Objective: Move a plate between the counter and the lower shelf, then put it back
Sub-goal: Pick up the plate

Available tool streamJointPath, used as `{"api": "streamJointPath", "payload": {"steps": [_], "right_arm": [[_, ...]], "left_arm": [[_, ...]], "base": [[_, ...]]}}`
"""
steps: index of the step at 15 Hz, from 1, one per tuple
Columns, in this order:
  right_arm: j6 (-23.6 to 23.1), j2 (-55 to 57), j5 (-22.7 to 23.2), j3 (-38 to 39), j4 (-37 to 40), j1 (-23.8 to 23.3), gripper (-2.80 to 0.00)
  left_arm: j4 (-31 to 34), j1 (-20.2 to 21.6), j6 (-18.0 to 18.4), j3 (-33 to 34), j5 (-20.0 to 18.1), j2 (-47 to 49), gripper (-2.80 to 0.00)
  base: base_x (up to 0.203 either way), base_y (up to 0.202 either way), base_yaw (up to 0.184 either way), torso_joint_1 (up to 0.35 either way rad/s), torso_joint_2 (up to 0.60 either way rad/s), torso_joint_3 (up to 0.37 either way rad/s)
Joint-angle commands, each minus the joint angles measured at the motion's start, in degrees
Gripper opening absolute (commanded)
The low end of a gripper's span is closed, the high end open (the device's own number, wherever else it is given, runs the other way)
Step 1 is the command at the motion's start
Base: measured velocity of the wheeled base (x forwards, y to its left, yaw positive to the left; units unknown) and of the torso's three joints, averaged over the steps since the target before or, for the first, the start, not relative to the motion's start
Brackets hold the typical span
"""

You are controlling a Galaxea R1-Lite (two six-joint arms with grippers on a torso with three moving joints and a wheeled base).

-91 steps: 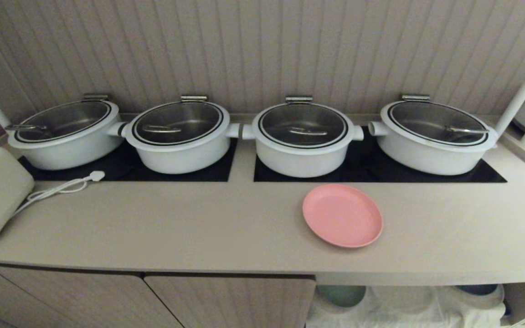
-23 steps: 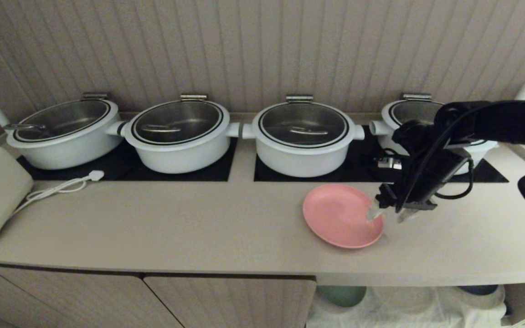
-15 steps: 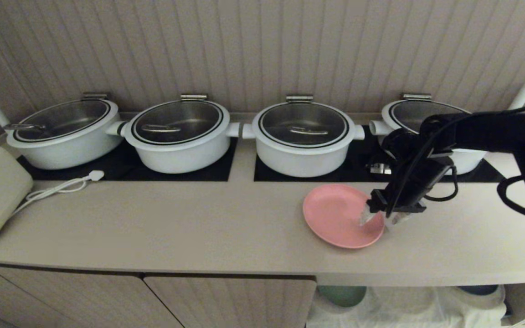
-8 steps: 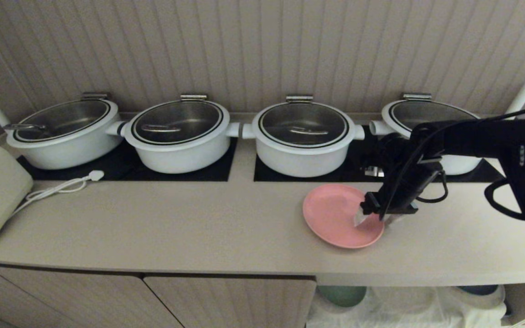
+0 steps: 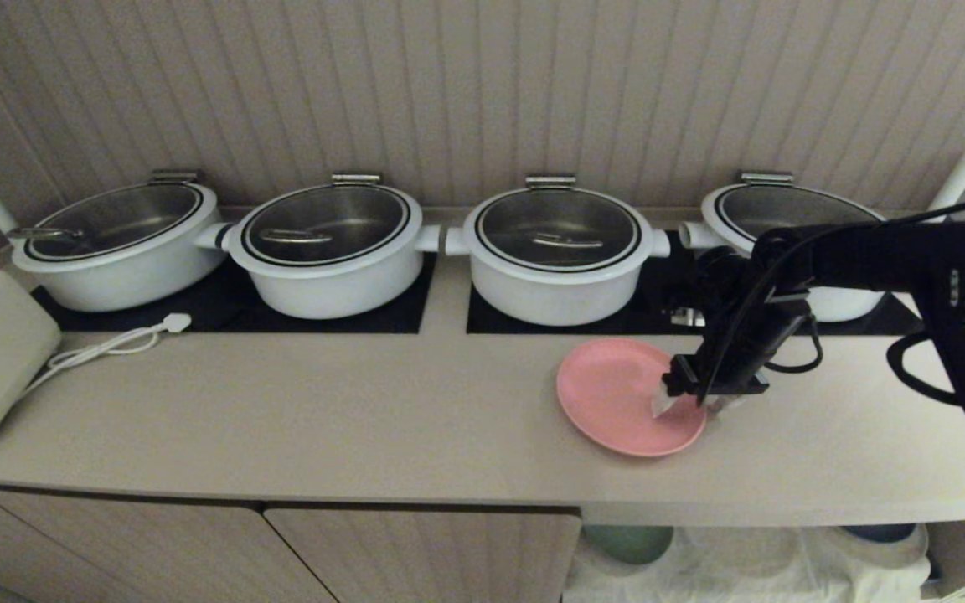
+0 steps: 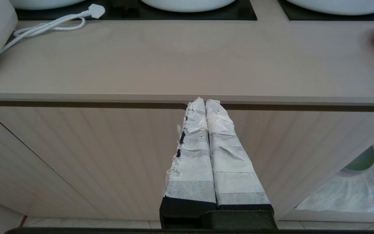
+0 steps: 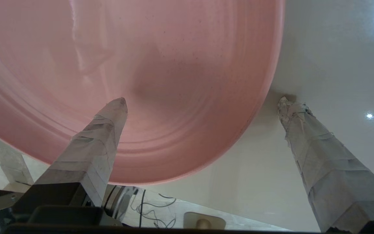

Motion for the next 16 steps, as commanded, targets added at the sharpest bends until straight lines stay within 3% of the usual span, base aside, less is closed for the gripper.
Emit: {"api": "streamJointPath", "payload": {"steps": [1,4,16], "right_arm": [[0.74,-0.02,0.06,-0.08,0.26,-0.06,0.00],[3.26,0.07,0.06,-0.08,-0.45,-0.06,0.00],[3.26,0.42,0.15,-0.08,-0.36,0.03,0.00]], "left_arm": [[0.02,0.00,-0.04,0.05,0.00,-0.02,-2.80],[0.02,0.00,-0.04,-0.02,0.00,-0.02,-2.80],[0.02,0.00,-0.04,-0.02,0.00,-0.02,-2.80]], "base": [[0.000,0.000,0.000,0.000,0.00,0.000],[0.000,0.000,0.000,0.000,0.00,0.000],[0.000,0.000,0.000,0.000,0.00,0.000]]}}
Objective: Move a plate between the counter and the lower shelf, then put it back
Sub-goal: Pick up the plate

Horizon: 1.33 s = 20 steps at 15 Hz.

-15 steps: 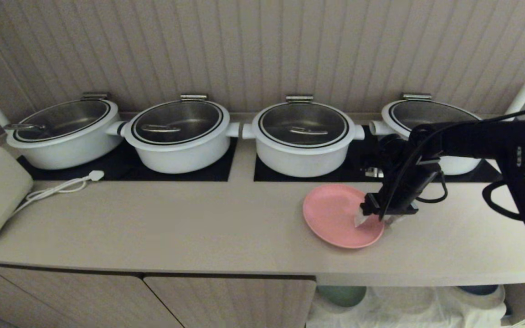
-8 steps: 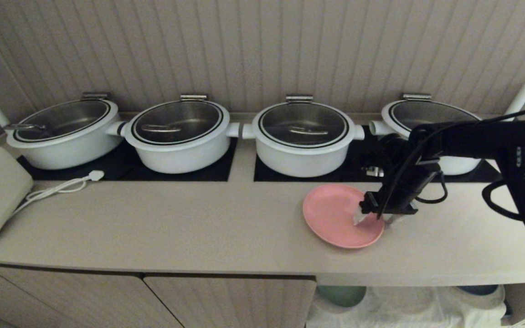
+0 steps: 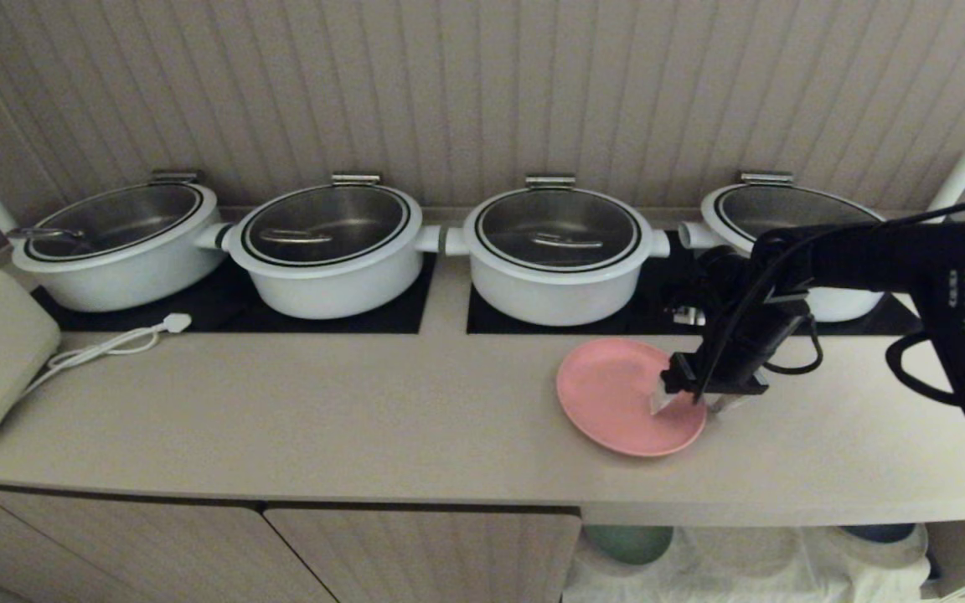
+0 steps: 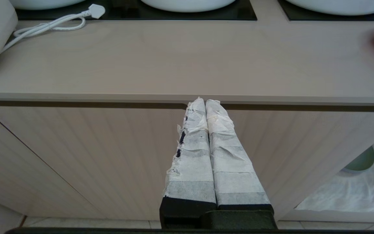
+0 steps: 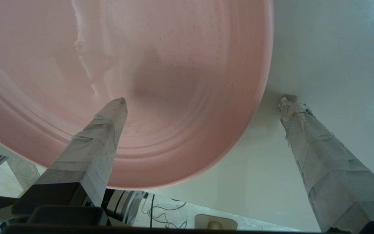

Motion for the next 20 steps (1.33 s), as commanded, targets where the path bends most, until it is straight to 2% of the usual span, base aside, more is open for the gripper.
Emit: {"api": "streamJointPath", "payload": {"steps": [1,3,4,20], "right_arm": [[0.02,0.03,0.09,0.01,0.23,0.03,0.00],[0.02,-0.06,0.18,0.01,0.23,0.03,0.00],[0.02,0.03,0.18,0.01,0.14,0.03,-2.80],[0.02,-0.06,0.09,0.01,0.49,0.03,-2.80]], "left_arm": [[0.00,0.00,-0.02,-0.02,0.00,-0.02,-2.80],[0.00,0.00,-0.02,-0.02,0.00,-0.02,-2.80],[0.00,0.00,-0.02,0.07,0.00,-0.02,-2.80],[0.00,0.00,-0.02,-0.02,0.00,-0.02,-2.80]], "base": [[0.000,0.000,0.000,0.000,0.00,0.000],[0.000,0.000,0.000,0.000,0.00,0.000],[0.000,0.000,0.000,0.000,0.00,0.000],[0.000,0.000,0.000,0.000,0.00,0.000]]}}
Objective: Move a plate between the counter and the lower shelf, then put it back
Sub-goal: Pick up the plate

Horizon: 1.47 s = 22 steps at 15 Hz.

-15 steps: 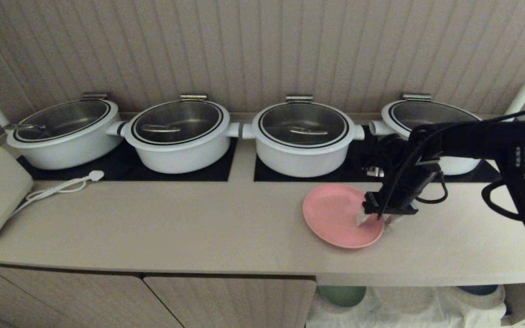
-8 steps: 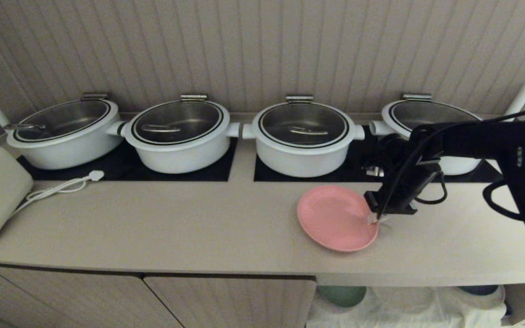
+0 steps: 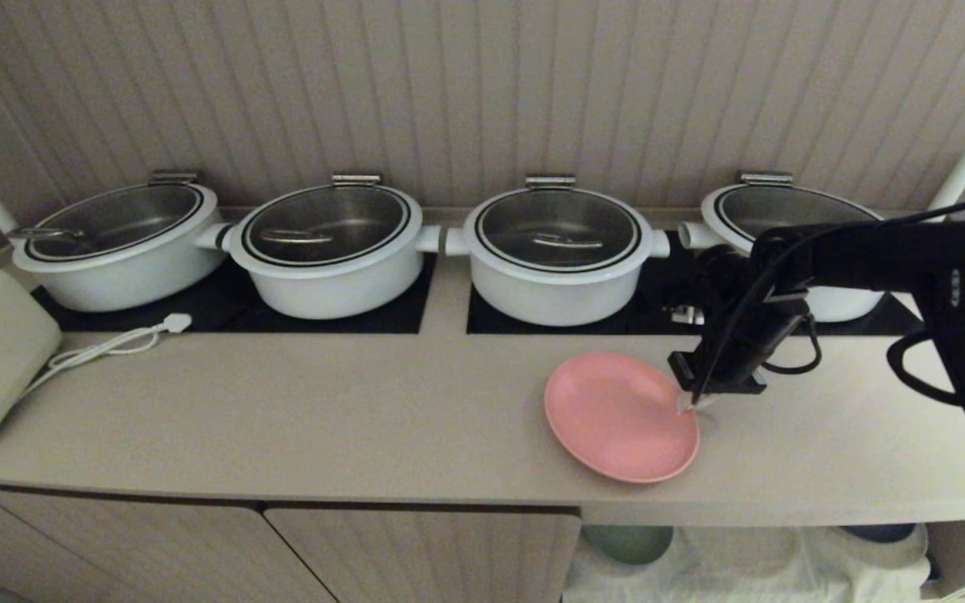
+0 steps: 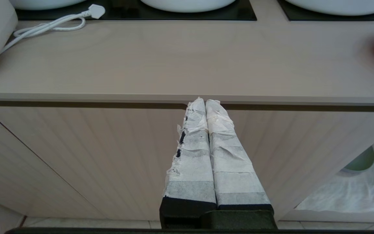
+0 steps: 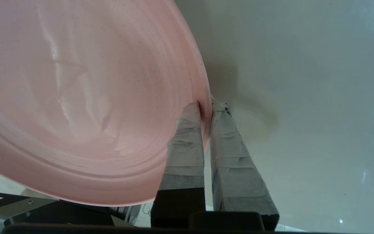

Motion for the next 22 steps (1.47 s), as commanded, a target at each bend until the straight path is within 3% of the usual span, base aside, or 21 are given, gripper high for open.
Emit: {"api": "streamJointPath", "payload": {"steps": [1,13,22], "right_arm": [[0.16,0.03,0.04,0.01,0.43,0.03,-2.80],[6.60,-6.09,0.36,0.95,1.75,0.12,-2.80],[10.48,-14.44,4.27,11.82,0.67,0.04,-2.80]], "left_arm": [[0.00,0.00,0.00,0.01,0.00,-0.02,-2.80],[0.00,0.00,0.00,0.01,0.00,-0.02,-2.80],[0.00,0.00,0.00,0.01,0.00,-0.02,-2.80]], "base": [[0.000,0.000,0.000,0.000,0.00,0.000],[0.000,0.000,0.000,0.000,0.00,0.000],[0.000,0.000,0.000,0.000,0.00,0.000]]}}
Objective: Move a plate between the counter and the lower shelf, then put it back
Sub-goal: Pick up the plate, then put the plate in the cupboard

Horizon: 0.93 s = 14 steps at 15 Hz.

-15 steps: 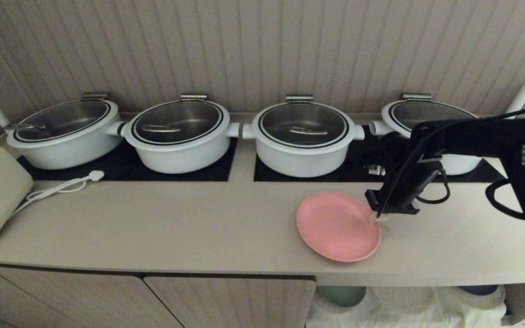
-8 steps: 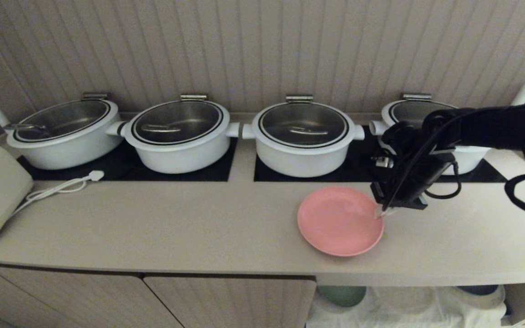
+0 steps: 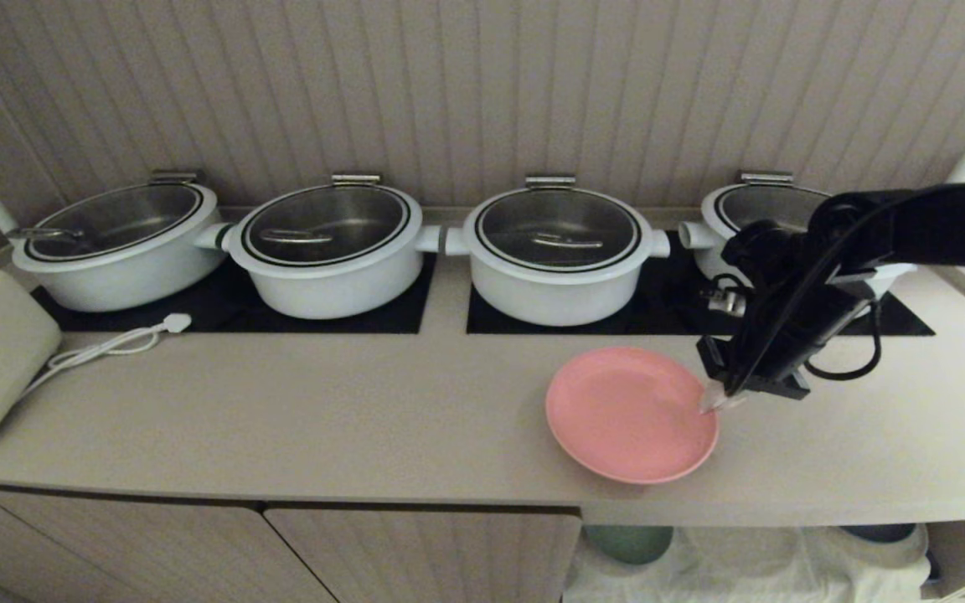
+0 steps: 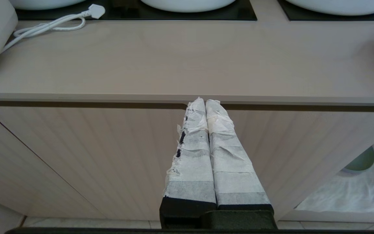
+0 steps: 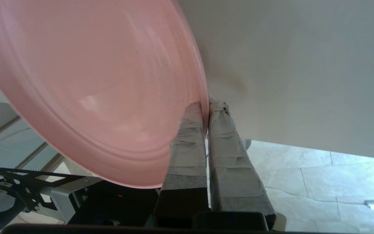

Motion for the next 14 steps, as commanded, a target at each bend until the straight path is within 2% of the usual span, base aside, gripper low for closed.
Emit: {"api": "streamJointPath", "payload": {"steps": [1,6,14], "right_arm": [[0.49,-3.21,0.75,2.84,-1.04,-0.12,-2.80],[1.37,-9.35,1.92,10.02,-2.60,-0.95,-2.80],[1.37,-23.37,3.18,29.85,-9.41,-1.87,-2.80]], "left_arm": [[0.00,0.00,-0.02,0.01,-0.01,-0.02,-2.80],[0.00,0.00,-0.02,0.01,-0.01,-0.02,-2.80],[0.00,0.00,-0.02,0.01,-0.01,-0.02,-2.80]], "base": [[0.000,0.000,0.000,0.000,0.00,0.000],[0.000,0.000,0.000,0.000,0.00,0.000],[0.000,0.000,0.000,0.000,0.00,0.000]]}}
